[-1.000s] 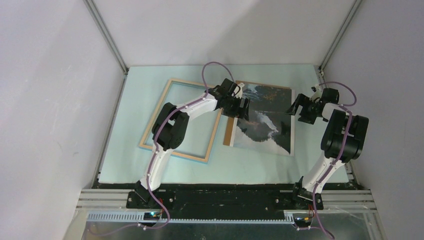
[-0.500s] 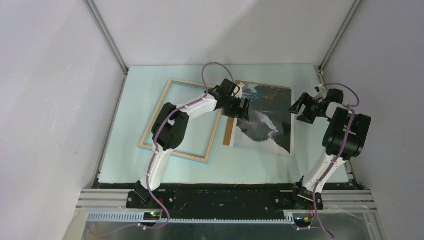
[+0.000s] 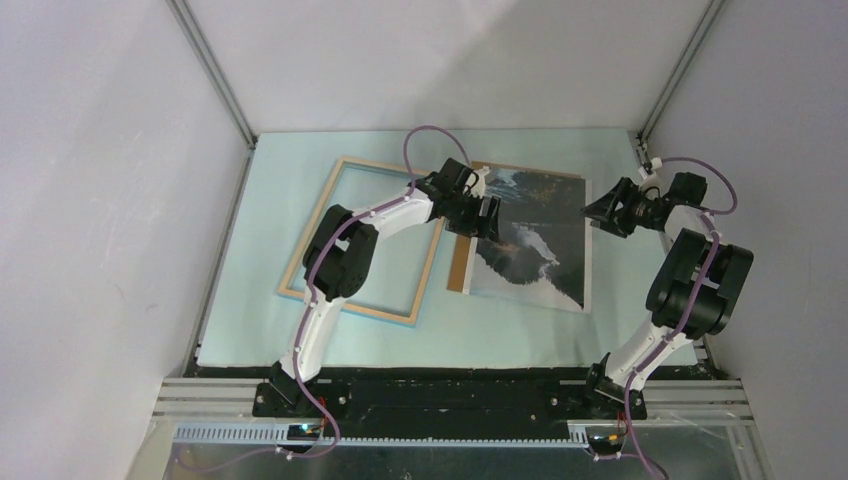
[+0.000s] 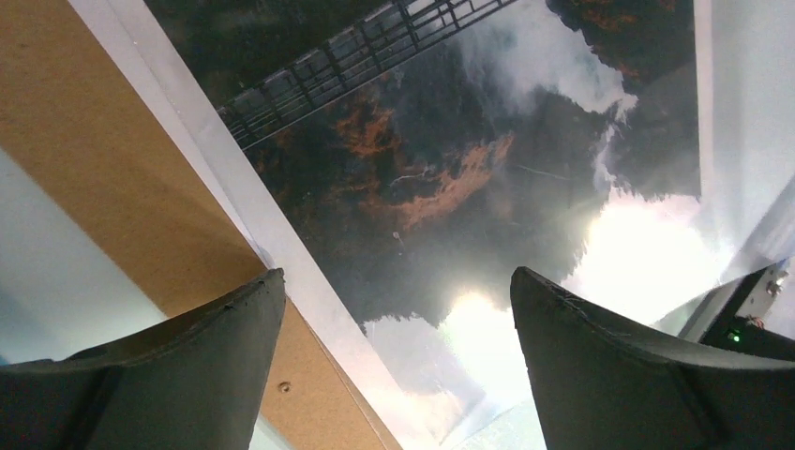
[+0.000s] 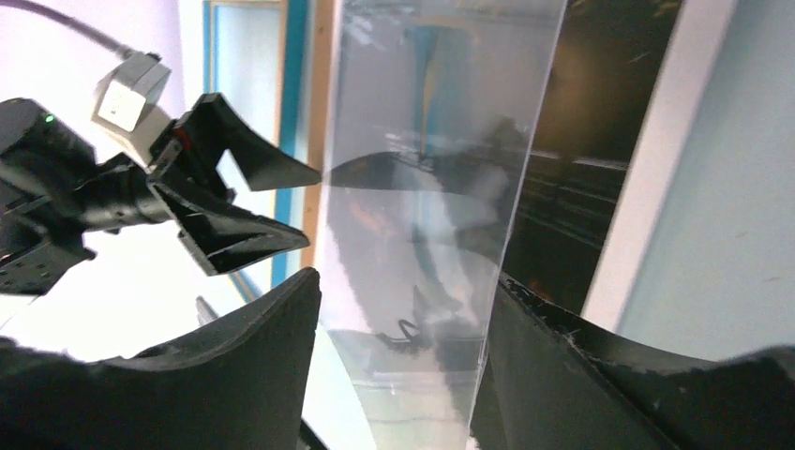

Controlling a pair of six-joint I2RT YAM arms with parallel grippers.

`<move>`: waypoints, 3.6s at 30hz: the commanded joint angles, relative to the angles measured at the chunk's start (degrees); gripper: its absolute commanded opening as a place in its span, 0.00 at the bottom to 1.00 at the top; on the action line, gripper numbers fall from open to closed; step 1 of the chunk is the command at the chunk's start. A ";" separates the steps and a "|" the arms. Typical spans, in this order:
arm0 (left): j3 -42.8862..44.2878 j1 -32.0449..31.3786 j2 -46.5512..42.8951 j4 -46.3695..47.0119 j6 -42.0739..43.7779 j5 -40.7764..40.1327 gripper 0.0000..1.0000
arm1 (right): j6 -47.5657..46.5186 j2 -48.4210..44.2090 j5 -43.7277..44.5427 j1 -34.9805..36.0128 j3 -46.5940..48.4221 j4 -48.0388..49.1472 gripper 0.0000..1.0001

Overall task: Put the photo into the frame
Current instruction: Pick up the photo frame item at the center of the board.

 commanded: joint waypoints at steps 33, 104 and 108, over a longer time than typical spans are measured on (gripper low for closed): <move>-8.14 6.25 -17.80 1.20 7.19 10.39 0.96 | 5.89 -10.86 -13.98 0.25 1.00 -0.48 0.00; -32.67 27.25 -44.77 31.30 -18.14 37.59 0.04 | 35.47 -17.68 -4.92 29.67 -5.95 40.04 0.00; -32.79 28.55 -45.68 24.84 -14.00 33.89 0.00 | 33.50 -18.27 -3.57 30.36 -7.14 38.55 0.00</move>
